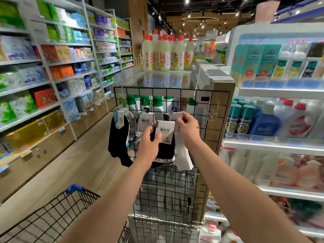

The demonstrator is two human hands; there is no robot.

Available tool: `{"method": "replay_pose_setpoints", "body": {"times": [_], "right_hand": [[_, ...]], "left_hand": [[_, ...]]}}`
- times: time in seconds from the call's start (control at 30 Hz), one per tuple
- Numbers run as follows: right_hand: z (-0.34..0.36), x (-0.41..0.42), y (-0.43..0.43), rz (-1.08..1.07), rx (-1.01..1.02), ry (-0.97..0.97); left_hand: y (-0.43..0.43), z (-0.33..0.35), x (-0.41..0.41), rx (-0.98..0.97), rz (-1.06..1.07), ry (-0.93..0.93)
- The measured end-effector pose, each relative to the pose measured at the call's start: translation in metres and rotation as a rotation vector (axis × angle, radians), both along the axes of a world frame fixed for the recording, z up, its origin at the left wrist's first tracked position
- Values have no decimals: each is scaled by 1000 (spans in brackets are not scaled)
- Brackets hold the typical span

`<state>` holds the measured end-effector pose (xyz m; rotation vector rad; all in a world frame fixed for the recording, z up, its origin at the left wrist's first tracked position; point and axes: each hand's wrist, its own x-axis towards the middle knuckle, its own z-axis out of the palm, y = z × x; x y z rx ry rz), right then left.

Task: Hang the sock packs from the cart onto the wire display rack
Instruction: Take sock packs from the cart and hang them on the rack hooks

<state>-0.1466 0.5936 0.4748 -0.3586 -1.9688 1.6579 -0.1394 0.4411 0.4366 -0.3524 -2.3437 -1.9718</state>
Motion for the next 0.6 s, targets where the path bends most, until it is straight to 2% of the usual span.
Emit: {"method": "replay_pose_setpoints", "body": {"times": [0.23,0.4,0.5,0.6], "right_hand": [[-8,-12,3,-47,64,-27],[-17,-4,0,-87,15,-37],[-26,8,-3,-167,-92,48],[-34,27,-13,-8,-320,90]], "left_hand": [[6,-7,-9,15,-12,-17],[11,-9,-6,36,-40,-10],[13,-7,-2,55,-69,-4],[17,-7,-4,61,-80,3]]}}
